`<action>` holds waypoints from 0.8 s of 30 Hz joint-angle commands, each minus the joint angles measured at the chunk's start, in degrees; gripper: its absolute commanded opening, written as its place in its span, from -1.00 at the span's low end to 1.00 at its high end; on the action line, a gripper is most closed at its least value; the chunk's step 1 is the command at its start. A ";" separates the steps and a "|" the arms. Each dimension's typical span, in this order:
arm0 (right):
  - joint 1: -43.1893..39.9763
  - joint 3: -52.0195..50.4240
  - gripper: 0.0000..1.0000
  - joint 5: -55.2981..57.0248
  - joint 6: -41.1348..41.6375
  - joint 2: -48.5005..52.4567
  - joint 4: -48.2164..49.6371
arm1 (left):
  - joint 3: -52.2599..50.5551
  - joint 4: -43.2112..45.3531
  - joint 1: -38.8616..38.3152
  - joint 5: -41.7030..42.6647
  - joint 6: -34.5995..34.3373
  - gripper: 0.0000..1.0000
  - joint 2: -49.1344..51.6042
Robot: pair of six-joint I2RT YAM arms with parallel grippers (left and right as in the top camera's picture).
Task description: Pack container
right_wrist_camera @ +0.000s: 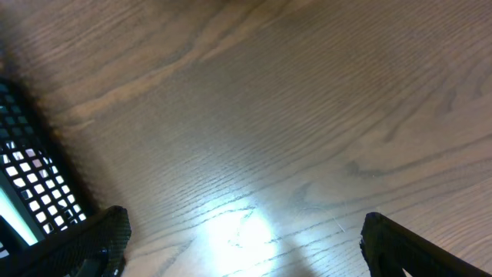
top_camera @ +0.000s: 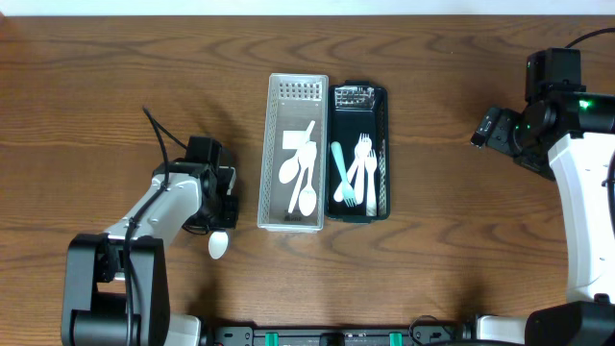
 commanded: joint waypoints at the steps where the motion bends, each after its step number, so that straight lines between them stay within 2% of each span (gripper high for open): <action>1: -0.37 -0.09 0.98 0.17 -0.79 0.13 -0.02 | 4.02 -2.99 -0.02 -0.28 -0.13 -0.88 -0.74; 7: -0.37 -0.09 0.99 0.17 -0.79 0.11 0.00 | 18.69 -14.93 -0.04 -0.24 -0.57 -0.88 -3.72; 11: -0.37 -0.09 0.98 0.17 -0.79 0.11 0.15 | 25.81 -18.71 -0.83 -0.20 -0.68 -0.88 -4.98; 15: -0.37 -0.09 0.99 0.17 -0.76 0.11 0.48 | 29.79 -17.97 -4.35 5.49 -2.05 -0.88 -5.53; 18: -0.42 -0.09 0.98 0.17 -0.79 0.11 0.52 | 31.52 -16.65 -8.50 10.47 -5.68 -0.88 -5.53; 20: -0.42 -0.09 0.98 0.17 -0.79 0.11 0.46 | 31.67 -14.34 -12.87 10.93 -10.34 -0.88 -5.40; 24: -0.42 -0.09 0.99 0.17 -0.79 0.11 0.55 | 31.26 -11.91 -18.03 8.85 -10.54 -0.88 -3.96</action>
